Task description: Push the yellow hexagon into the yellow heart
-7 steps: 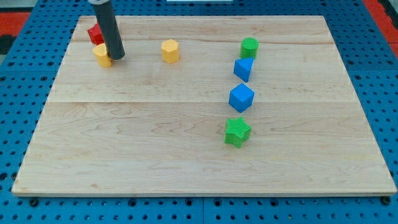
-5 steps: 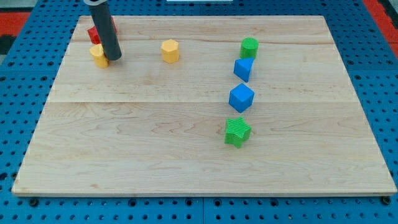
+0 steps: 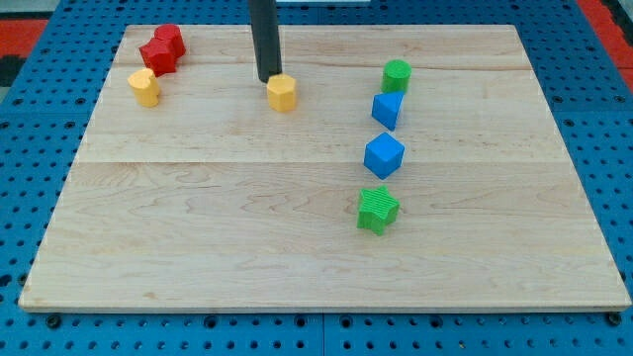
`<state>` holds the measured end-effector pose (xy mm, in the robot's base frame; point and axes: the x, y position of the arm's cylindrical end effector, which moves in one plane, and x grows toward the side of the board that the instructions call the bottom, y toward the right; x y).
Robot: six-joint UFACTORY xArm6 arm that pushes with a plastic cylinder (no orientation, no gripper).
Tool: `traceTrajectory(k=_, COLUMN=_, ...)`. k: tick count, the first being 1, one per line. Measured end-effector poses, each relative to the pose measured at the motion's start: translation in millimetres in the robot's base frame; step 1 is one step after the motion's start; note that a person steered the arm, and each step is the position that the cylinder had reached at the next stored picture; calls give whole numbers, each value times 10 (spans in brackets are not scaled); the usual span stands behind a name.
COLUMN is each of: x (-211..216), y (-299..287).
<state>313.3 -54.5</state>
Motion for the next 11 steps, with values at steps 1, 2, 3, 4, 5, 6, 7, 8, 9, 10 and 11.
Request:
traceTrajectory(k=1, x=-52, y=208)
traceTrajectory(k=2, x=58, y=706)
traceTrajectory(k=3, x=415, y=244)
traceTrajectory(k=4, x=557, y=-389)
traceTrajectory(k=5, x=518, y=-1146)
traceTrajectory(k=6, x=568, y=-1579)
traceTrajectory(k=7, x=981, y=-1329)
traceTrajectory(k=8, x=1205, y=-1662)
traceTrajectory(k=9, x=1124, y=-1951)
traceTrajectory(k=10, x=1040, y=-1897)
traceTrajectory(k=11, x=902, y=-1897)
